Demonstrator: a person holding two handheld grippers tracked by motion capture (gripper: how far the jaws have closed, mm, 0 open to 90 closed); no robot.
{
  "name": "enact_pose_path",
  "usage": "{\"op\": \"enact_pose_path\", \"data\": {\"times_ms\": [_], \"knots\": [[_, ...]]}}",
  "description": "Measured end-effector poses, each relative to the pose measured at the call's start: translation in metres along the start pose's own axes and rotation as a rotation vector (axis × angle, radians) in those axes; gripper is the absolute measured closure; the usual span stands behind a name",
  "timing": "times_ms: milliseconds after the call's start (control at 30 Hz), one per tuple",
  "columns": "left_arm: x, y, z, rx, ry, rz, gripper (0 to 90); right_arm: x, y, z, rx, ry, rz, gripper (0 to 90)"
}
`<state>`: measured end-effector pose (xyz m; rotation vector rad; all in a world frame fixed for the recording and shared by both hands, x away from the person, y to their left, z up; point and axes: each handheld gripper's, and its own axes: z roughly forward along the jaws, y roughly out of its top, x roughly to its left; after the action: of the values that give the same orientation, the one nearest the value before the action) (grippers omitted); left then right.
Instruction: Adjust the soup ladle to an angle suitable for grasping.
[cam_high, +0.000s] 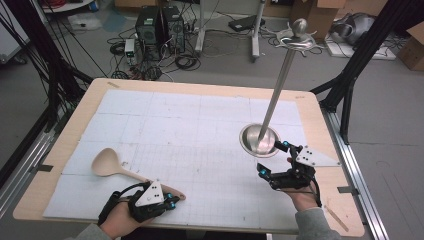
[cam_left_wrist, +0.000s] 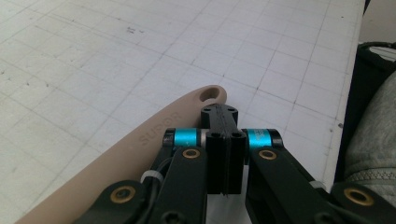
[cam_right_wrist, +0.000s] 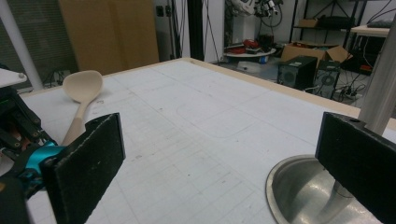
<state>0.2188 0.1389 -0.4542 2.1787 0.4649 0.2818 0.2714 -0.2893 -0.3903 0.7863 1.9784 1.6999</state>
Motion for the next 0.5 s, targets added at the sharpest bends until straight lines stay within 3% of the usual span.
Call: {"op": "enact_pose_path", "data": {"times_ms": [133, 300, 400, 500], "knots": [[0.004, -0.001, -0.014, -0.016, -0.009, -0.013, 89.9, 0.000, 0.000, -0.001, -0.004, 0.001, 0.003, 0.1], [0.033, -0.002, -0.047, -0.088, 0.127, -0.093, 89.8, -0.001, 0.000, -0.001, -0.006, 0.000, 0.004, 0.1], [0.054, -0.009, -0.056, -0.043, 0.248, -0.116, 89.8, 0.001, 0.000, 0.000, 0.000, 0.003, -0.001, 0.1], [0.072, -0.018, -0.058, -0.004, 0.322, -0.132, 89.8, 0.001, 0.000, 0.000, 0.004, 0.003, -0.002, 0.1]]}}
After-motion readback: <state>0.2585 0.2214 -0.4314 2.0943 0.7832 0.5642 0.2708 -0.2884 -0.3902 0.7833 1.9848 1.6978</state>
